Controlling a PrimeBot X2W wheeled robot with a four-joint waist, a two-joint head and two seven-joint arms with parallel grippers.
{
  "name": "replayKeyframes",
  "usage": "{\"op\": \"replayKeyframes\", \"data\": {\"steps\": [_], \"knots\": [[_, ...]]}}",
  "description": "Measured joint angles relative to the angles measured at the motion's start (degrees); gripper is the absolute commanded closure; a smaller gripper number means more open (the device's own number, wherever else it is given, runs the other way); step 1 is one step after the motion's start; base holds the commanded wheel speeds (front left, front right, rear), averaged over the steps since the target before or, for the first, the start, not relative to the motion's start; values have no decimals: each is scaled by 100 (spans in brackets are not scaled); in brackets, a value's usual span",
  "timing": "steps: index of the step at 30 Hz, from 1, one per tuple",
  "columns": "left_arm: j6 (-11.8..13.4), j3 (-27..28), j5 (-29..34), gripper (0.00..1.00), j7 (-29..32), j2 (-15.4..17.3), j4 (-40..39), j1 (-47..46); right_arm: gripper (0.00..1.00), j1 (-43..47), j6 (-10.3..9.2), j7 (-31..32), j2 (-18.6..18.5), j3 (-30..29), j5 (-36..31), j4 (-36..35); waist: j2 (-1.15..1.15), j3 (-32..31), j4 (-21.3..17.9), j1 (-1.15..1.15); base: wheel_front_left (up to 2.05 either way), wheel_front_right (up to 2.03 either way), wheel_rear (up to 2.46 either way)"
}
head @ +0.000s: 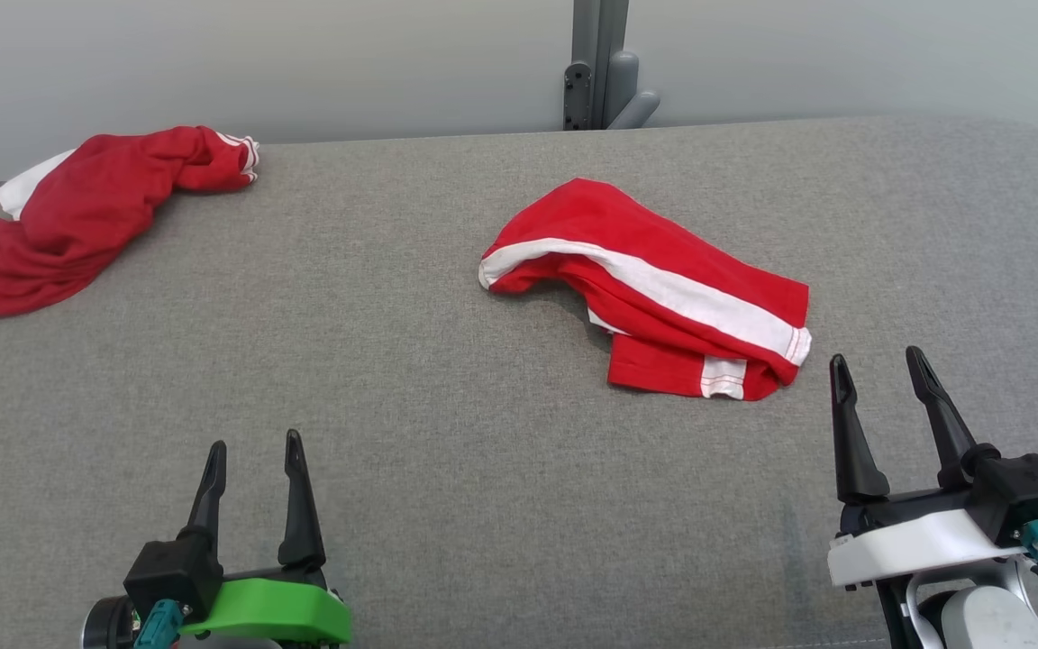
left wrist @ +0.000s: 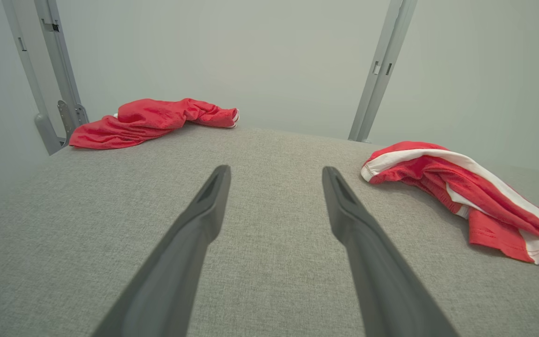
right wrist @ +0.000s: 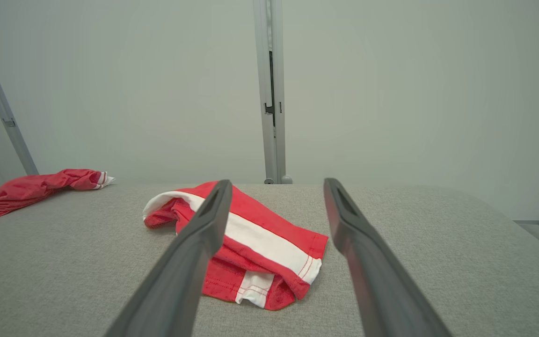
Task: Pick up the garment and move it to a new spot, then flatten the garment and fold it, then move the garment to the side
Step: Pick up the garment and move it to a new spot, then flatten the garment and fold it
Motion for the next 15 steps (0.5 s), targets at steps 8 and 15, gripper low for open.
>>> {"op": "replayKeyframes", "data": {"steps": [8,15], "knots": [[0,-51,-23,0,0,-2,43,-2,0,-2,0,0,0,-8,14,15,0,25,-13,0,0,0,0],[1,-60,-54,0,0,-3,41,-9,0,-8,0,0,0,-13,14,13,0,78,-5,0,0,0,0]]}}
